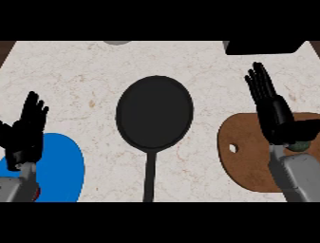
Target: Pick the squash from the cutting board and place it in the pan
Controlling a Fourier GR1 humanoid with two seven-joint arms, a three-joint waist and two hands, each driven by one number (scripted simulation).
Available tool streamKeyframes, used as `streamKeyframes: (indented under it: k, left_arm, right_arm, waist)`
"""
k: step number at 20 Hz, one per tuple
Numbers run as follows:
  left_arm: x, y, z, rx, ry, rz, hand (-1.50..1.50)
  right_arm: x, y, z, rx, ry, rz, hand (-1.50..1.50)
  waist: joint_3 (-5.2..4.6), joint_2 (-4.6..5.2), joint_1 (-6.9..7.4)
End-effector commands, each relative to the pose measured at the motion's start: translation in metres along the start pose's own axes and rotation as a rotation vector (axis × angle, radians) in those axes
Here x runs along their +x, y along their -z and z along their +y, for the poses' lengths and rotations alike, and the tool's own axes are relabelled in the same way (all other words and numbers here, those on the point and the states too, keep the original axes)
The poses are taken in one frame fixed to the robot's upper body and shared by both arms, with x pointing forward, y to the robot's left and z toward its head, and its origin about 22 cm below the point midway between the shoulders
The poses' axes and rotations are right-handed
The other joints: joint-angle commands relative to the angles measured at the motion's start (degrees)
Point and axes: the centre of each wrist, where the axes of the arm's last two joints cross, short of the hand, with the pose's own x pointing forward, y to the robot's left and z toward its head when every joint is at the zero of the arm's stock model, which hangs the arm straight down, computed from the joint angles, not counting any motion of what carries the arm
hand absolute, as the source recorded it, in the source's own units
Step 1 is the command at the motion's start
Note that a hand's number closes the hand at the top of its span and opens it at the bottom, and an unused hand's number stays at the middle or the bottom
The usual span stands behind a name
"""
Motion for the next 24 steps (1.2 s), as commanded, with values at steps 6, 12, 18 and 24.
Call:
streamKeyframes:
  k: [6,12,18,24]
  left_arm:
    - [-0.008,-0.013,0.023,-0.156,0.347,-0.071,0.00]
    - [-0.030,-0.028,0.030,-0.200,0.370,0.003,0.00]
    - [-0.017,-0.037,0.018,-0.276,0.385,-0.041,0.00]
    - [-0.016,-0.043,0.011,-0.277,0.391,-0.054,0.00]
  right_arm:
    - [0.017,-0.018,-0.134,-0.882,-0.111,0.006,-1.50]
    - [-0.042,-0.107,-0.149,-1.389,-0.212,0.437,-1.50]
    - [-0.043,-0.172,-0.150,-1.220,-0.514,0.734,-1.50]
    - [0.030,-0.146,-0.160,-0.978,-0.569,0.881,-1.50]
  waist:
    - [-1.00,-0.97,-3.52]
    - [-1.68,-1.39,-3.61]
    - [-1.80,-0.95,-0.10]
    - [-1.70,-0.87,0.80]
